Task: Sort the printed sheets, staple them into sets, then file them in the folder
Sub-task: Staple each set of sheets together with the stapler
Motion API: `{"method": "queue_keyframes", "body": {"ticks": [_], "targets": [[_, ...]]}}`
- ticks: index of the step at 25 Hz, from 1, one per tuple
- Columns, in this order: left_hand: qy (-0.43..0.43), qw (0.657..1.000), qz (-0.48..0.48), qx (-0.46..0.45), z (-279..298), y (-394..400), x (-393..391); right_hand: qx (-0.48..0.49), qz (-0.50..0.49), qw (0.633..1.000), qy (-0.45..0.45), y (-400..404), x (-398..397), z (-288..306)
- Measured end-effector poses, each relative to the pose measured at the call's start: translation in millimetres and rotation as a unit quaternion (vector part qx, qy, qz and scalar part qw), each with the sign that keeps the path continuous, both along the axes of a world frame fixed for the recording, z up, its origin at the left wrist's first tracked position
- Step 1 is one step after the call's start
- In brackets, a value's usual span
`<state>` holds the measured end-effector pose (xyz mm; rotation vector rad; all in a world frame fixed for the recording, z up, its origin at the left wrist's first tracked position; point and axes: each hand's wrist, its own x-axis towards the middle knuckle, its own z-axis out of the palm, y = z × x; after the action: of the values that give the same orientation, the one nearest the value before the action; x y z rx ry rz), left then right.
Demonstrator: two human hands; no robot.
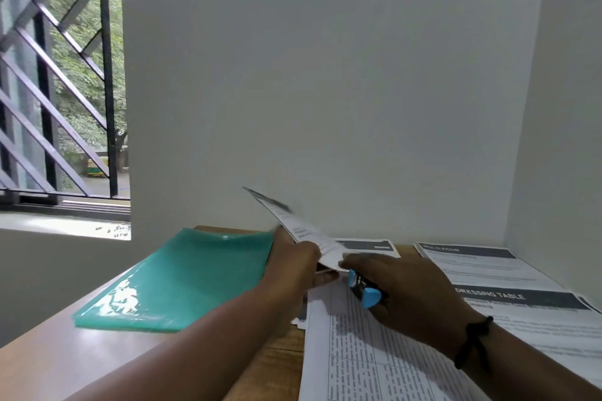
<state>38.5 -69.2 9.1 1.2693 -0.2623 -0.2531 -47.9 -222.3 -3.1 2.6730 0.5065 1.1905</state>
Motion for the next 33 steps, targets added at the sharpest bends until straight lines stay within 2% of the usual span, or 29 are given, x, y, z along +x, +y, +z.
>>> {"method": "queue_keyframes", "body": {"ticks": [4, 6, 7, 9, 10, 11, 15, 18, 19, 20, 22, 23, 24, 26, 27, 28, 30, 32, 33], "targets": [[-0.051, 0.993, 0.086, -0.067, 33.6, 37.7, 20.9, 0.158, 0.037, 0.984, -0.07, -2.1, -4.4, 9.4], [-0.028, 0.991, 0.097, -0.084, 52.0, 72.6, 43.5, 0.204, 0.049, 0.975, -0.076, -9.5, -4.5, 10.4], [-0.019, 0.992, 0.108, -0.064, 57.0, 91.8, 59.3, 0.204, 0.036, 0.976, -0.068, -14.1, -3.5, 9.9], [-0.041, 0.982, 0.157, 0.102, 58.7, 136.3, 85.5, 0.186, -0.005, 0.982, -0.045, -20.8, -0.1, 8.7], [-0.046, 0.96, 0.181, 0.207, 54.1, 156.3, 99.0, 0.181, -0.024, 0.983, -0.029, -22.6, 1.6, 7.4], [-0.05, 0.943, 0.185, 0.271, 47.8, 171.6, 107.4, 0.177, -0.04, 0.983, -0.014, -25.3, 3.6, 5.1], [0.01, 0.933, 0.073, 0.353, 6.4, 187.9, 113.1, 0.206, -0.097, 0.973, 0.05, -31.5, 7.6, -1.9], [0.003, 0.902, 0.105, 0.419, -4.5, 181.4, 128.8, 0.226, -0.179, 0.946, 0.146, -37.6, 9.7, -4.0], [-0.013, 0.883, 0.123, 0.453, -0.7, 180.0, 131.7, 0.227, -0.209, 0.935, 0.176, -39.7, 10.8, -4.0], [-0.051, 0.839, 0.159, 0.517, 1.3, 177.6, 135.4, 0.229, -0.232, 0.924, 0.201, -42.3, 11.1, -4.2], [-0.156, 0.722, 0.229, 0.634, 7.3, 161.5, 129.3, 0.231, -0.273, 0.902, 0.242, -48.0, 12.2, -4.4], [-0.199, 0.713, 0.238, 0.628, 13.4, 146.3, 116.5, 0.233, -0.29, 0.891, 0.26, -50.2, 12.0, -4.0], [-0.226, 0.737, 0.215, 0.6, 18.7, 128.5, 102.3, 0.235, -0.301, 0.883, 0.274, -51.7, 12.0, -3.1], [-0.223, 0.797, 0.082, 0.555, 26.0, 87.8, 68.4, 0.26, -0.306, 0.868, 0.292, -54.4, 10.3, -1.1], [-0.184, 0.816, 0.001, 0.548, 25.9, 69.2, 50.3, 0.271, -0.31, 0.86, 0.301, -54.8, 9.8, -0.5], [-0.153, 0.812, -0.066, 0.559, 25.2, 53.3, 30.5, 0.273, -0.316, 0.853, 0.314, -54.9, 9.5, -0.3], [-0.159, 0.766, -0.131, 0.609, 16.4, 31.2, 1.7, 0.267, -0.327, 0.84, 0.341, -55.9, 10.8, -2.4], [-0.226, 0.688, -0.102, 0.682, 4.7, 18.5, -16.1, 0.267, -0.323, 0.835, 0.357, -54.0, 12.3, -3.3], [-0.253, 0.664, -0.079, 0.699, -0.2, 14.2, -23.9, 0.271, -0.319, 0.834, 0.36, -53.5, 12.0, -3.1]]}}
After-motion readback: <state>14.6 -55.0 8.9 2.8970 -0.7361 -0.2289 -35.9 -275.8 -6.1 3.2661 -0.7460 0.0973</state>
